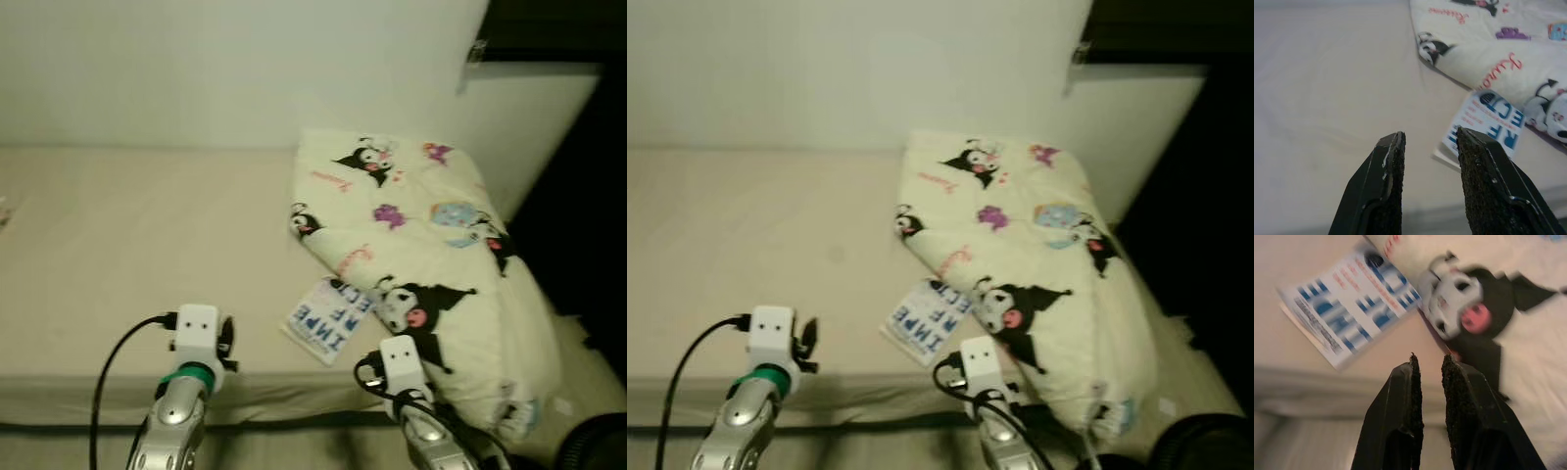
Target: Clean up the room
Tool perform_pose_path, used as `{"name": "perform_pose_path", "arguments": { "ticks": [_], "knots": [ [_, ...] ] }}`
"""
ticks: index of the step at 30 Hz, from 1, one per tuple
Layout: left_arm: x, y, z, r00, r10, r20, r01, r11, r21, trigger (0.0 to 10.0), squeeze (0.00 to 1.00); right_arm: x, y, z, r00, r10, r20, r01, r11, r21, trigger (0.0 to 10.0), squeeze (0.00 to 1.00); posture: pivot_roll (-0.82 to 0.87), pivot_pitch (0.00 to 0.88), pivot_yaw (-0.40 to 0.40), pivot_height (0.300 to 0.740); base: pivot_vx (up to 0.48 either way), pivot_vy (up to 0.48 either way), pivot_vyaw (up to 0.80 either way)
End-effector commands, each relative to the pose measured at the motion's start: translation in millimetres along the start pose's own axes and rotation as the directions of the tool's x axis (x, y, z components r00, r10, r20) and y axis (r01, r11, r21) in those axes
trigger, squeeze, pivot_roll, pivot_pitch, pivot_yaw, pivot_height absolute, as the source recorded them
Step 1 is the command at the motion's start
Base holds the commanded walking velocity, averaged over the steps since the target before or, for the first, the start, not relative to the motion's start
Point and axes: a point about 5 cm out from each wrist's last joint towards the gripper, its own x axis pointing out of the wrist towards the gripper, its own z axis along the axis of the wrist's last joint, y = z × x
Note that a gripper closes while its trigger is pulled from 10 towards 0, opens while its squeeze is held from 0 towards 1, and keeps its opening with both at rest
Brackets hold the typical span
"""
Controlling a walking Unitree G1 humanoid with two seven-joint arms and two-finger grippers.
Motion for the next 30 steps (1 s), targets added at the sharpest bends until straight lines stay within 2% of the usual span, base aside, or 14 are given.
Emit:
{"name": "perform_pose_path", "arguments": {
  "ticks": [1,13,20,24,30],
  "knots": [
    [-2.1,4.1,-7.5,0.999,0.024,-0.042,-0.025,0.999,-0.037,10.0,0.0,-1.5,2.0,-5.0,1.0,0.003,-0.021,-0.003,1.0,0.007,10.0,0.0,0.12,0.0,0.039,0.74,0.0,0.0,0.0],
    [-0.7,5.8,-5.8,0.999,0.033,-0.032,-0.034,0.998,-0.047,10.0,0.0,-0.4,2.9,-3.5,1.0,0.004,-0.02,-0.004,1.0,0.009,10.0,0.0,0.12,0.0,0.037,0.74,0.0,0.44,0.0],
    [-0.2,5.0,-3.2,1.0,0.029,-0.011,-0.029,0.999,-0.021,10.0,0.0,0.5,2.8,-2.4,1.0,0.004,-0.018,-0.003,1.0,0.012,10.0,0.0,0.12,0.0,0.037,0.74,0.0,0.0,0.0],
    [0.9,7.3,-0.4,0.999,0.043,0.012,-0.044,0.999,0.027,10.0,0.0,1.1,2.7,-0.8,1.0,0.001,-0.012,-0.001,1.0,0.022,10.0,0.0,0.12,0.0,0.038,0.74,0.0,0.0,0.0],
    [2.8,8.0,4.4,0.999,0.024,0.041,-0.025,1.0,0.018,10.0,0.0,2.7,1.7,2.7,1.0,-0.006,-0.009,0.007,0.995,0.101,10.0,0.0,0.12,0.0,0.041,0.74,0.0,0.0,0.0]
  ]
}}
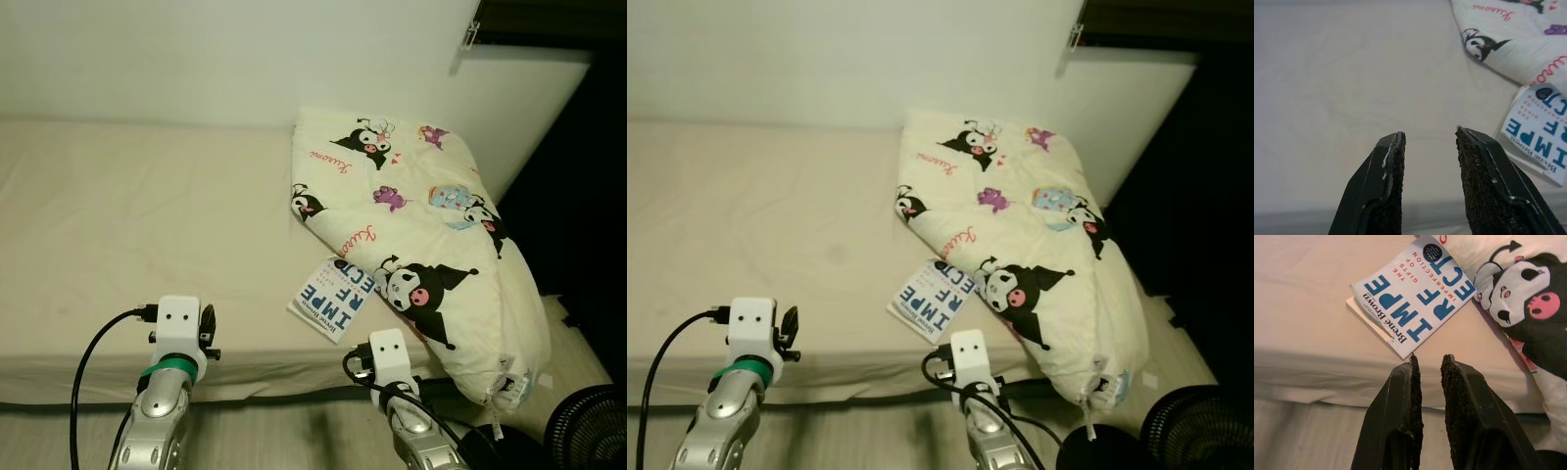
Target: Clean up the room
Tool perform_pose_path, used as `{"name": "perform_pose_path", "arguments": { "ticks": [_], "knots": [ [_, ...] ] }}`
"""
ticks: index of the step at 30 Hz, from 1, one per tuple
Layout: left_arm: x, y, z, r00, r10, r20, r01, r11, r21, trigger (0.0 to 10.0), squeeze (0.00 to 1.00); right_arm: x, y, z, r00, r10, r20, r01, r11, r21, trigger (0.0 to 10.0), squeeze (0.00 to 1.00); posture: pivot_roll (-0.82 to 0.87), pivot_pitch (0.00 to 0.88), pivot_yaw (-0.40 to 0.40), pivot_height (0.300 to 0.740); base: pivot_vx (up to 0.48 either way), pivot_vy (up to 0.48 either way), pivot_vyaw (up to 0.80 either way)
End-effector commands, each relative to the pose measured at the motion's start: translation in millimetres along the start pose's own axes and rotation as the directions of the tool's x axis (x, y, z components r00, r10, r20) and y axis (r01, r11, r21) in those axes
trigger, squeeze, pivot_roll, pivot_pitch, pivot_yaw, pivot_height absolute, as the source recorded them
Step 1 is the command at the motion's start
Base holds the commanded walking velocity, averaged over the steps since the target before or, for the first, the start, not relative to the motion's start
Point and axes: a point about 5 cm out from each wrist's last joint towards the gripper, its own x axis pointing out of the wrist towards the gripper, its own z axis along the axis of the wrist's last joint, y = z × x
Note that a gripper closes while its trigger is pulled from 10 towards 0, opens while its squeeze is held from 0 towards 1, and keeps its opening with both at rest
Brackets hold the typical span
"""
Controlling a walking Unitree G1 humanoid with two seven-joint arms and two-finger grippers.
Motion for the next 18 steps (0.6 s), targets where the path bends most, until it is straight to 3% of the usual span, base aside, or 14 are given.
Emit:
{"name": "perform_pose_path", "arguments": {
  "ticks": [1,3,8,18],
  "knots": [
    [0.8,-3.4,-2.0,1.0,-0.018,-0.003,0.018,1.0,0.002,10.0,0.0,-1.3,-4.8,-3.9,1.0,-0.016,-0.018,0.017,0.999,0.044,10.0,0.0,0.12,0.0,0.041,0.74,0.0,0.0,0.0],
    [1.2,-3.7,-1.3,1.0,-0.021,0.0,0.021,1.0,0.002,10.0,0.0,-1.0,-4.9,-3.4,1.0,-0.018,-0.017,0.019,0.998,0.053,10.0,0.0,0.12,0.0,0.041,0.74,0.146,0.0,0.0],
    [1.6,-4.5,-0.1,1.0,-0.023,0.009,0.023,1.0,-0.002,10.0,0.0,-0.8,-5.2,-3.0,1.0,-0.018,-0.014,0.019,1.0,0.022,10.0,0.0,0.12,0.0,0.041,0.74,0.321,0.0,-0.7],
    [0.5,-5.4,-0.3,1.0,-0.025,0.017,0.025,1.0,-0.012,10.0,0.0,-1.3,-3.4,-3.7,1.0,-0.003,-0.011,0.003,1.0,-0.028,10.0,0.0,0.12,0.0,0.037,0.74,0.357,0.0,0.0]
  ]
}}
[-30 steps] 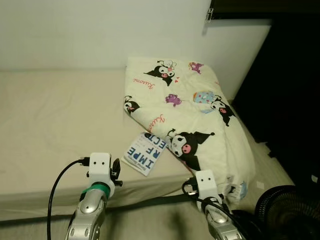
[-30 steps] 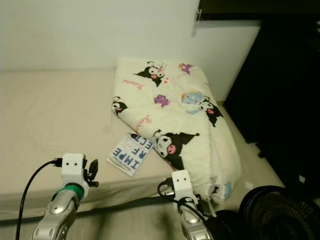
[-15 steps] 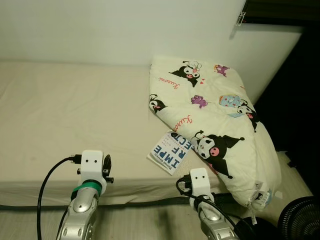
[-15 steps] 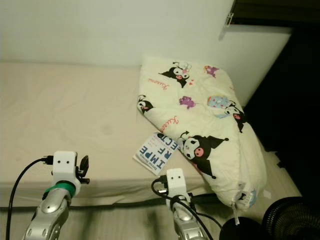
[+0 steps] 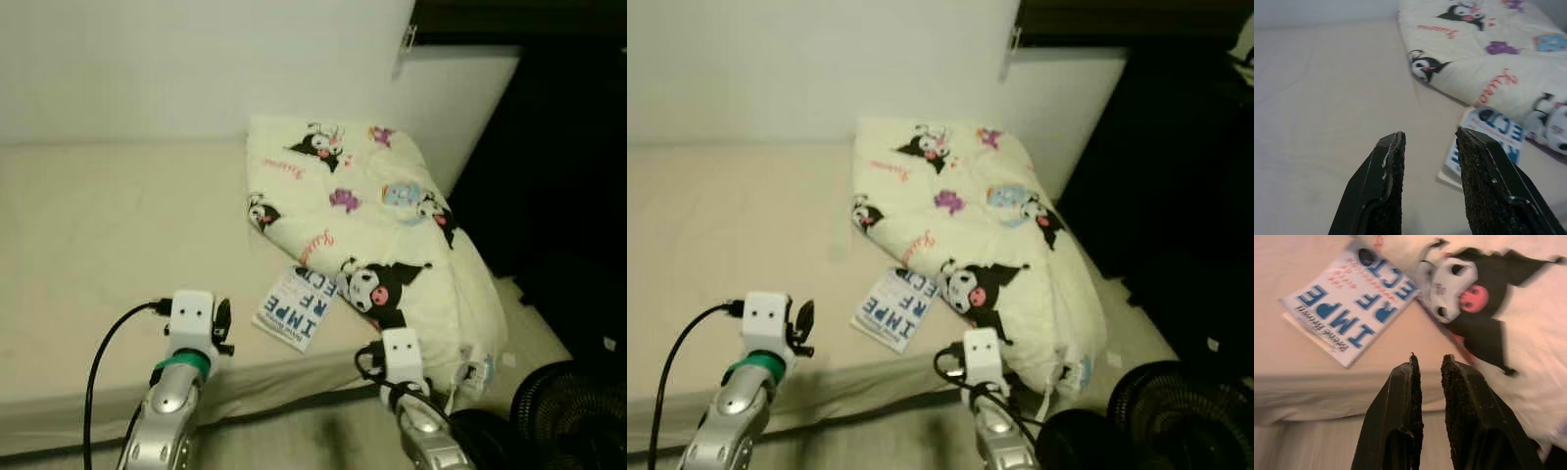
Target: Clean up the room
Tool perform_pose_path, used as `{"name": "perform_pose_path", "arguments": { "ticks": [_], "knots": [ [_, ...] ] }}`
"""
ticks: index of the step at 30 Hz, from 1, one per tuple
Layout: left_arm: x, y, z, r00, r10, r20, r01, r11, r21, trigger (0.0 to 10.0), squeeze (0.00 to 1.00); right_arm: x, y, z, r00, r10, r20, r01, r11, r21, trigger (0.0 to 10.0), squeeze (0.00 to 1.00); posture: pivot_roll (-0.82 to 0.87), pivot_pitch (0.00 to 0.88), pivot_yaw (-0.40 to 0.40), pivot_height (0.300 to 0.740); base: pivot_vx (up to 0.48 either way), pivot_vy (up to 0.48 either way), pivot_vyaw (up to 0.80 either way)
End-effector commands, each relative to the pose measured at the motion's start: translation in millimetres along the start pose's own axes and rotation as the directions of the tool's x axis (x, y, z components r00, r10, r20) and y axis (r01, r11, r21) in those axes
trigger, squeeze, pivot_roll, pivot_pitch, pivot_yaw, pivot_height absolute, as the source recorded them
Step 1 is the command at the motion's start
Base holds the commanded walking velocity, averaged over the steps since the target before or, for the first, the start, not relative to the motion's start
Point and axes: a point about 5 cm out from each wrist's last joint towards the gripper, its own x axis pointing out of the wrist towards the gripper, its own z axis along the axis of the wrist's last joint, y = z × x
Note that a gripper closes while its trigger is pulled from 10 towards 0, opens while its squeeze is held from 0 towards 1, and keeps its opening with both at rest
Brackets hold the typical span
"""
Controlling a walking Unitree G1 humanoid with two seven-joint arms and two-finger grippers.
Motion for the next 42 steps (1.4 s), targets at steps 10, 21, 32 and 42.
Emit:
{"name": "perform_pose_path", "arguments": {
  "ticks": [10,21,32,42],
  "knots": [
    [-2.3,0.3,-6.4,1.0,-0.002,-0.017,0.002,1.0,-0.003,10.0,0.0,-2.0,-5.9,-5.9,0.999,-0.031,-0.019,0.03,1.0,-0.003,10.0,0.0,0.11,0.0,0.037,0.74,0.372,0.0,0.06],
    [-3.2,-1.4,-9.0,1.0,0.008,-0.022,-0.007,1.0,0.009,10.0,0.0,-3.5,-6.0,-8.8,0.999,-0.023,-0.023,0.023,1.0,-0.017,10.0,0.0,0.11,0.0,0.04,0.74,0.254,0.0,0.0],
    [-1.8,-2.7,-9.2,1.0,0.023,-0.021,-0.023,1.0,0.009,10.0,0.0,-3.9,-7.0,-8.9,0.999,-0.022,-0.024,0.022,1.0,0.019,10.0,0.0,0.11,0.0,0.038,0.74,0.0,0.0,0.0],
    [-3.3,-4.0,-11.8,0.999,0.022,-0.033,-0.022,1.0,0.013,10.0,0.0,-4.2,-8.1,-9.6,0.999,-0.022,-0.027,0.022,1.0,0.021,10.0,0.0,0.11,0.0,0.038,0.74,0.0,0.0,0.0]
  ]
}}
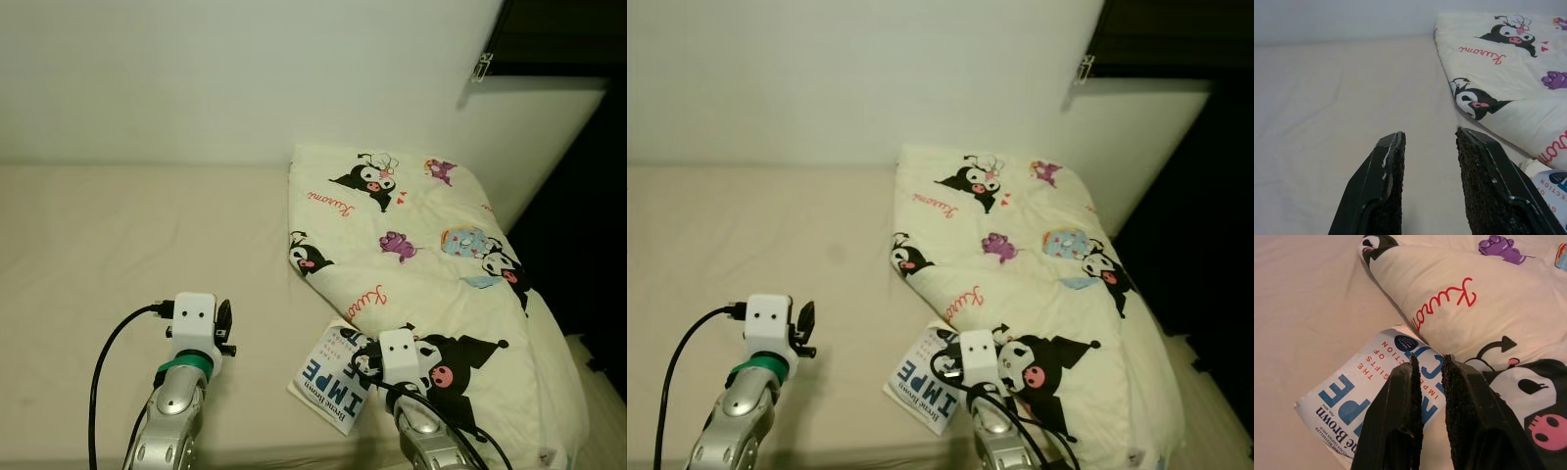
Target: Clean up the room
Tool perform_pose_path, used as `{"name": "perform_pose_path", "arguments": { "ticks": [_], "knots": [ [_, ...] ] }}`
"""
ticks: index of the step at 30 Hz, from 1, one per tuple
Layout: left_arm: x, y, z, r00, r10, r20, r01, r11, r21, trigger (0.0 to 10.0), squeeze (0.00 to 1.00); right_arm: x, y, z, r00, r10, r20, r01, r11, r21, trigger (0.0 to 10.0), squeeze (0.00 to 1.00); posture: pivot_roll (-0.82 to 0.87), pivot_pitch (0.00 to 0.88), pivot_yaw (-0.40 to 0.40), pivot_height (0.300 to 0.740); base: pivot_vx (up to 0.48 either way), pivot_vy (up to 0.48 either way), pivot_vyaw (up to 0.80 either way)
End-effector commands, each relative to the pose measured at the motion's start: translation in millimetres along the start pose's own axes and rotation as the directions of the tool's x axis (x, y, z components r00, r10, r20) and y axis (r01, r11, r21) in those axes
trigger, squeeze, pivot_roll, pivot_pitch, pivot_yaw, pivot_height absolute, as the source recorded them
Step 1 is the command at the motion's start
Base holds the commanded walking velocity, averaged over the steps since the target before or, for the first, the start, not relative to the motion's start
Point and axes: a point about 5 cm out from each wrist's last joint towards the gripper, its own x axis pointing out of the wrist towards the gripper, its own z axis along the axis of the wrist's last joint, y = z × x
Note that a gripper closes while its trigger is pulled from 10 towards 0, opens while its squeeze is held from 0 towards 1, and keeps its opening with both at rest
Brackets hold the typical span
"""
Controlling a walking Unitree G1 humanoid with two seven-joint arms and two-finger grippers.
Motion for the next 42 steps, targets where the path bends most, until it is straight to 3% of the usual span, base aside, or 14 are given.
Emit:
{"name": "perform_pose_path", "arguments": {
  "ticks": [1,42],
  "knots": [
    [-3.0,1.0,-7.5,1.0,0.007,-0.029,-0.006,1.0,0.007,10.0,0.0,-2.8,-0.6,-7.1,1.0,-0.002,-0.026,0.003,1.0,0.011,10.0,0.0,0.11,0.0,0.038,0.74,0.0,0.0,0.0],
    [-3.8,0.9,-11.8,0.998,0.005,-0.063,-0.005,1.0,-0.003,10.0,0.0,-2.6,1.1,-8.7,0.999,0.006,-0.045,-0.006,1.0,0.013,10.0,0.0,0.11,0.0,0.038,0.73,-0.037,0.0,0.0]
  ]
}}
